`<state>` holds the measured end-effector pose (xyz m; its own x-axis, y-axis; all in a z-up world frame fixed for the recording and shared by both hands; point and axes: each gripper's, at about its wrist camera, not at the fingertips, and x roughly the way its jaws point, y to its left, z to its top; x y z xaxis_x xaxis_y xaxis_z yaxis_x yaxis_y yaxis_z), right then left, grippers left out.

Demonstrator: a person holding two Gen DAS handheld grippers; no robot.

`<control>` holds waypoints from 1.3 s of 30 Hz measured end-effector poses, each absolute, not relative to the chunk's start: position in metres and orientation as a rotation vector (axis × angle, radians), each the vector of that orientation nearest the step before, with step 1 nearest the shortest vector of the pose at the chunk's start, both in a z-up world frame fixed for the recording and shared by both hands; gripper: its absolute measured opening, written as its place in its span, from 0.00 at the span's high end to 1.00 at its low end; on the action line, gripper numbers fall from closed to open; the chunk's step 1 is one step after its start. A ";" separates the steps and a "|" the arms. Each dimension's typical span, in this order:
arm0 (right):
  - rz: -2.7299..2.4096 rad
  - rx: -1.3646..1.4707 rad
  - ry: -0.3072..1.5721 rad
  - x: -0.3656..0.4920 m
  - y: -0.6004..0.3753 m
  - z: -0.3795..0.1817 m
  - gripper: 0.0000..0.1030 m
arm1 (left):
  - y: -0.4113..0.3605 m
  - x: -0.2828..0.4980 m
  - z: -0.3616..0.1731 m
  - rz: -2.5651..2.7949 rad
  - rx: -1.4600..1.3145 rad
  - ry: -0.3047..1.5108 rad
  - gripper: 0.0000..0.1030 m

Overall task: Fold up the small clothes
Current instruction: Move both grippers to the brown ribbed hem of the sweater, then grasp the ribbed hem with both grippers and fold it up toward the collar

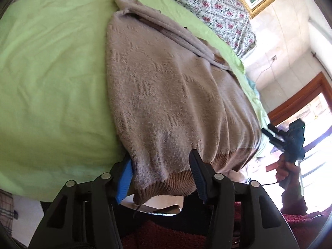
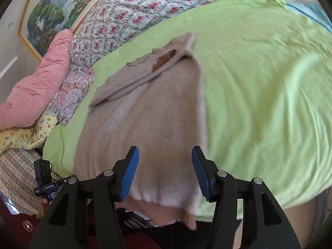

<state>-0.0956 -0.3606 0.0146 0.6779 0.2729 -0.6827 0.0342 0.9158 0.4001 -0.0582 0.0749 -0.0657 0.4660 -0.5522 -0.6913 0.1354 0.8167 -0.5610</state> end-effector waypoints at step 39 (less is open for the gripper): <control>0.681 0.558 0.582 -0.115 -0.353 0.035 0.92 | 0.073 -0.060 -0.003 -0.647 -0.392 0.785 0.94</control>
